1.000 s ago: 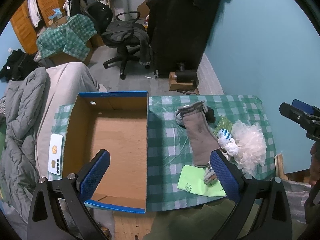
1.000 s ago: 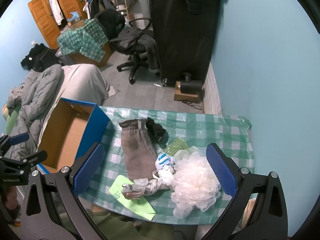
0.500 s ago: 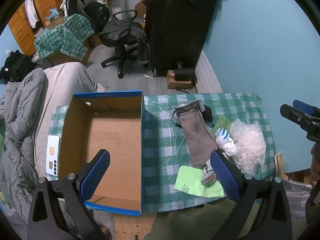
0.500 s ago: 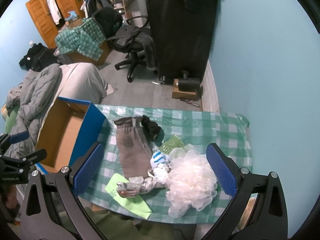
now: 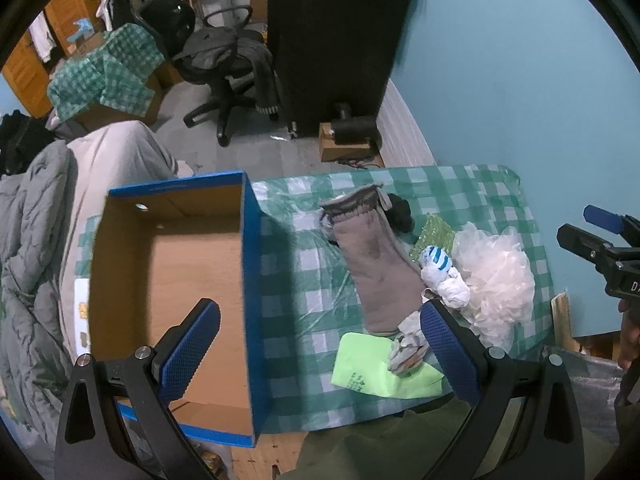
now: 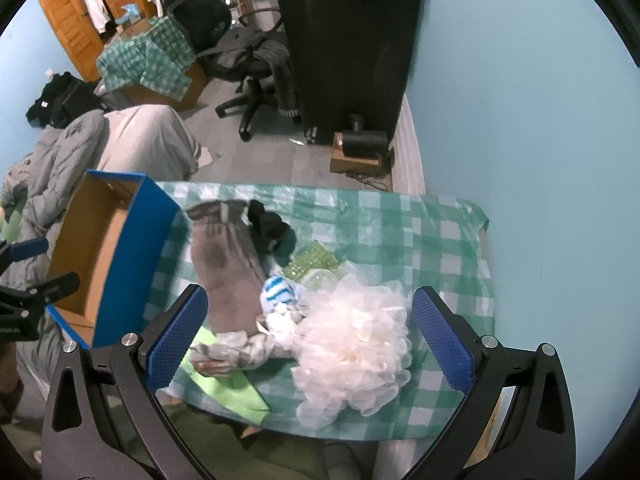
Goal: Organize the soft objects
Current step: 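Grasp the white mesh bath puff with the right tool while the left tool grasps the grey mitt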
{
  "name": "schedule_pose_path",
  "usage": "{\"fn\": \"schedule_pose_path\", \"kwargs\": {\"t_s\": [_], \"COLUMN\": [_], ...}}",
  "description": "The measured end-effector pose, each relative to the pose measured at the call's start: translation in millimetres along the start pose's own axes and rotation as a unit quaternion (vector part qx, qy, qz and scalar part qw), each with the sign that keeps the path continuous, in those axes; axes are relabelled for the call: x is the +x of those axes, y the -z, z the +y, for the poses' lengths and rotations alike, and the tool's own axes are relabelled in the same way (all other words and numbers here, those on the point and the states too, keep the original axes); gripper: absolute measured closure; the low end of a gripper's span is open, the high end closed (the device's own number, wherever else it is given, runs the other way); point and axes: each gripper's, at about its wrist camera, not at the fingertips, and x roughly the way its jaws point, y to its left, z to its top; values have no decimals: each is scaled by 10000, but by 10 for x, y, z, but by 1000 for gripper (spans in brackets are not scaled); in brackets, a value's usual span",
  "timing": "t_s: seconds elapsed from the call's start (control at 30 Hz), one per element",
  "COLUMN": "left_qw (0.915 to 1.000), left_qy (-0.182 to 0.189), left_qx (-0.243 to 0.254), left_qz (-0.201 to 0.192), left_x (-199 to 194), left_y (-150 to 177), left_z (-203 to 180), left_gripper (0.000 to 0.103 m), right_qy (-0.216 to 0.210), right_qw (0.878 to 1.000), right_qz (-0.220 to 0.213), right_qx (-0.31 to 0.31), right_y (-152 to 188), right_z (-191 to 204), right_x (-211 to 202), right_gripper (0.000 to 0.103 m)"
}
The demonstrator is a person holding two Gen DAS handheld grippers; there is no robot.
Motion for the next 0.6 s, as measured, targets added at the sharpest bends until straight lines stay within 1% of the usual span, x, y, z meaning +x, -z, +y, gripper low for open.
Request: {"fn": "schedule_pose_path", "kwargs": {"t_s": [0.1,0.3,0.6], "left_qw": [9998,9991,9978], "left_qy": [69,24,-52], "left_qx": [-37,-6,44], "left_qz": [167,423,658], "left_x": [145,444,779], "left_y": [-28,-38,-62], "left_z": [-41,-150,-272], "left_gripper": [2,2,2], "right_qy": [-25,-39,-25], "right_qw": [9999,9992,9967], "right_qz": [120,392,801], "right_qx": [64,116,91], "right_y": [37,147,328], "right_z": [-97,-266,-410], "right_x": [116,380,770], "right_gripper": [2,2,2]}}
